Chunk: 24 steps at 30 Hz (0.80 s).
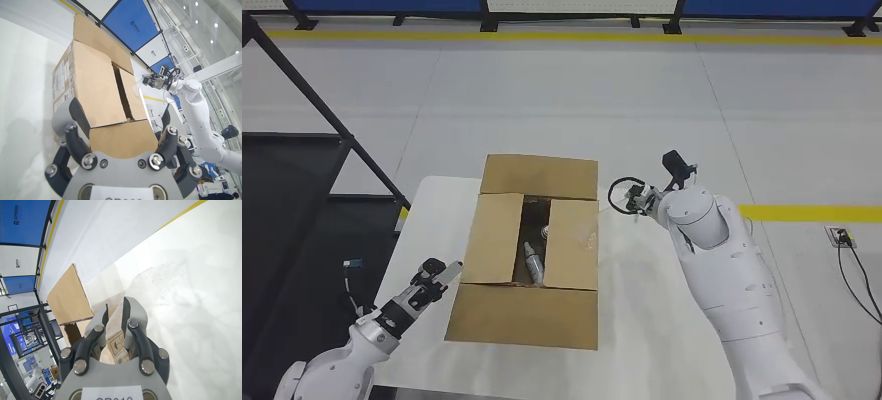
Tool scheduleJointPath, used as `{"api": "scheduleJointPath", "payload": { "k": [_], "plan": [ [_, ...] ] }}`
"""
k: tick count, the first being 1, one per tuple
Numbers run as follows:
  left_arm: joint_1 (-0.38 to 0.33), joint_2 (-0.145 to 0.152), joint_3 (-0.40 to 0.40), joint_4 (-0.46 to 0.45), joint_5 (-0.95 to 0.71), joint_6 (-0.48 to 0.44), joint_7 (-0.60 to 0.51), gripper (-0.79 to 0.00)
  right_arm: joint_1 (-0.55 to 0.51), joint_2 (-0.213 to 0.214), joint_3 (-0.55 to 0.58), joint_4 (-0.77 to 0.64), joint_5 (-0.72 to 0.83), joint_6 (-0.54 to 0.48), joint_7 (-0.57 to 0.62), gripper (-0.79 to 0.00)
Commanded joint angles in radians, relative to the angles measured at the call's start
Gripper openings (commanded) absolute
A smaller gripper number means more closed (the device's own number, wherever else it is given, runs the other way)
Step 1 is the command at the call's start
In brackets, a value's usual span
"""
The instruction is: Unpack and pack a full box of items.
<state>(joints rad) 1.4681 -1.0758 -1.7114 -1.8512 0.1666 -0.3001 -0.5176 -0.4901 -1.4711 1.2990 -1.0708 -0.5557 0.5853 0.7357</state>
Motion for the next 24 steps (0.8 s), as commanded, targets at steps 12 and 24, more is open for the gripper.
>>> {"api": "scheduleJointPath", "payload": {
  "k": [12,24],
  "plan": [
    [0.004,0.003,0.004,-0.003,0.006,-0.005,-0.007,0.0,-0.105,0.013,0.032,-0.158,0.029,-0.034,-0.063,-0.785],
    [0.007,0.005,0.03,-0.016,0.033,-0.005,-0.011,0.0,-0.389,0.026,0.093,-0.474,0.105,-0.121,-0.217,-0.785]
  ]
}}
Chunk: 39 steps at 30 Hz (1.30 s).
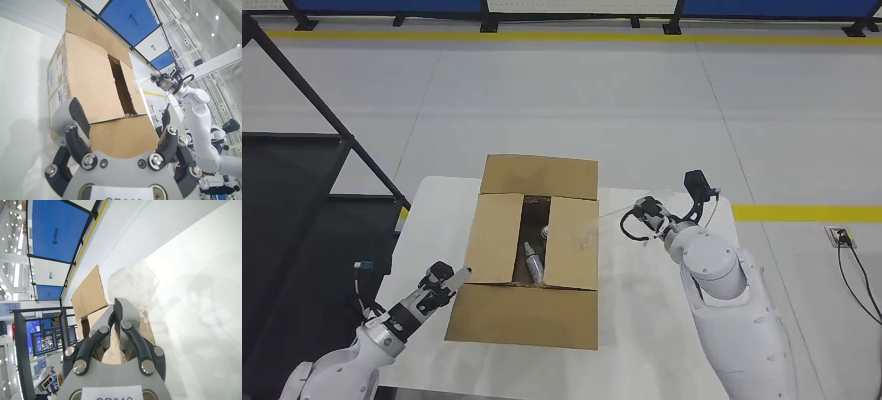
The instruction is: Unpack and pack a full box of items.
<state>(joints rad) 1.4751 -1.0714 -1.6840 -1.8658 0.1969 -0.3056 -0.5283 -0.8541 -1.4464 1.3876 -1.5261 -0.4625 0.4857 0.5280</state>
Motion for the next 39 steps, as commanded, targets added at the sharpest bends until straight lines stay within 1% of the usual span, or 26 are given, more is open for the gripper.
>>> {"api": "scheduleJointPath", "payload": {
  "k": [1,6,10,21,31,39],
  "plan": [
    [0.0,0.0,0.005,-0.003,0.005,0.001,0.0,0.0,-0.044,0.002,0.009,-0.032,0.019,-0.037,-0.021,-0.785],
    [0.002,0.001,0.015,-0.01,0.019,0.003,-0.004,0.0,-0.115,0.004,0.021,-0.082,0.042,-0.081,-0.075,-0.785],
    [0.003,0.002,0.021,-0.015,0.026,0.003,-0.005,0.0,-0.15,0.007,0.028,-0.098,0.05,-0.097,-0.098,-0.785],
    [0.009,0.004,0.029,-0.022,0.042,0.005,-0.005,0.0,-0.221,0.011,0.058,-0.087,0.108,-0.152,-0.168,-0.785],
    [0.007,0.005,0.043,-0.025,0.057,0.01,-0.011,0.0,-0.254,0.017,0.07,-0.059,0.146,-0.194,-0.185,-0.785],
    [0.006,0.006,0.049,-0.024,0.06,0.012,-0.01,0.0,-0.244,0.019,0.063,-0.001,0.167,-0.207,-0.182,-0.785]
  ]
}}
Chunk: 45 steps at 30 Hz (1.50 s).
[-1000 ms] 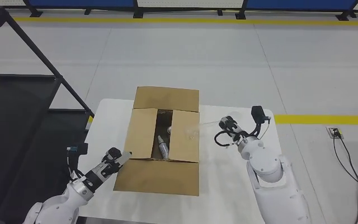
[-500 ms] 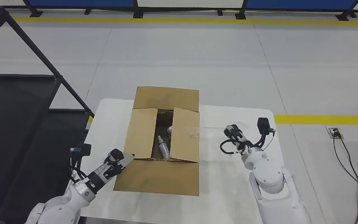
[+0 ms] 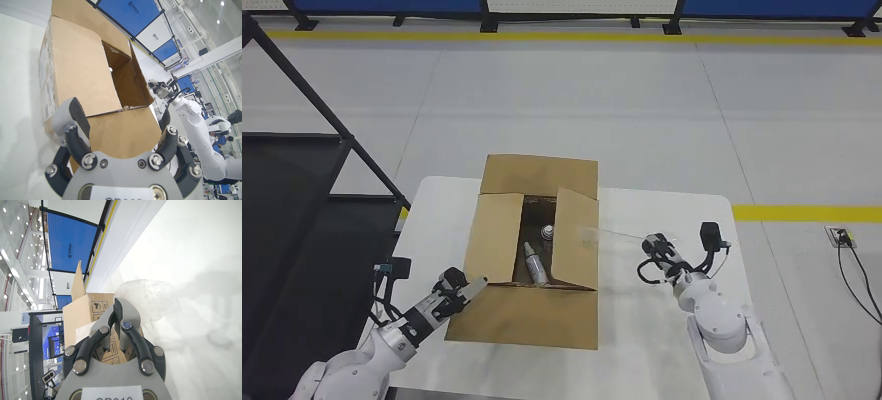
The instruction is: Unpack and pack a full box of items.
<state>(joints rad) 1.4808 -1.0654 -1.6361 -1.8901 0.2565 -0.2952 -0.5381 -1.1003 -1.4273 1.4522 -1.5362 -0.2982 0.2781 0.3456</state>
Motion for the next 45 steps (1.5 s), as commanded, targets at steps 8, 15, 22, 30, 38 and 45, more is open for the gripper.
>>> {"api": "scheduleJointPath", "payload": {
  "k": [8,15,22,30,38,45],
  "plan": [
    [0.002,0.002,0.003,-0.003,0.005,0.003,0.0,0.0,0.034,0.003,-0.009,0.094,0.025,-0.012,0.016,-0.785],
    [0.003,0.002,0.006,-0.004,0.005,0.002,0.001,0.0,0.046,0.005,-0.011,0.144,0.047,-0.021,0.013,-0.785],
    [0.0,0.003,0.015,-0.006,0.013,0.006,0.002,0.0,0.055,0.007,-0.019,0.175,0.064,-0.034,0.017,-0.785],
    [-0.002,0.003,0.02,-0.034,0.004,0.002,0.014,0.0,0.091,0.006,-0.06,0.194,0.053,-0.082,0.033,-0.785],
    [-0.029,0.001,0.056,-0.085,-0.001,0.004,0.01,0.0,0.145,0.003,-0.108,0.215,0.024,-0.079,0.04,-0.785],
    [-0.1,-0.006,0.149,-0.073,-0.028,0.026,-0.016,0.0,0.152,0.006,-0.109,0.218,0.023,-0.076,0.04,-0.785]
  ]
}}
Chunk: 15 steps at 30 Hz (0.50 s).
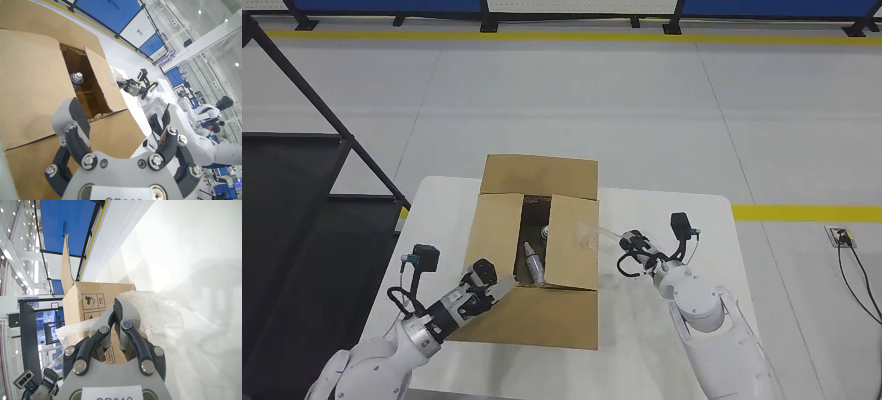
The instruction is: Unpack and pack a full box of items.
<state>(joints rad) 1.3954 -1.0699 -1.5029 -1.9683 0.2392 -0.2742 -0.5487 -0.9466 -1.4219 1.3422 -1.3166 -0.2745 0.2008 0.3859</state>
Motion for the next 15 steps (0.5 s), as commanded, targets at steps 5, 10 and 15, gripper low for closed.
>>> {"api": "scheduleJointPath", "payload": {
  "k": [5,10,15],
  "plan": [
    [-0.084,-0.009,0.091,0.045,-0.075,0.027,-0.047,0.0,-0.01,0.004,0.008,-0.006,0.001,-0.001,-0.001,-0.785],
    [-0.155,-0.018,0.168,0.099,-0.12,0.036,-0.085,0.0,-0.013,0.006,0.007,-0.006,0.004,-0.001,-0.002,-0.785],
    [-0.209,-0.027,0.225,0.159,-0.18,0.022,-0.111,0.0,-0.015,0.008,0.006,-0.007,0.005,0.002,-0.002,-0.785]
  ]
}}
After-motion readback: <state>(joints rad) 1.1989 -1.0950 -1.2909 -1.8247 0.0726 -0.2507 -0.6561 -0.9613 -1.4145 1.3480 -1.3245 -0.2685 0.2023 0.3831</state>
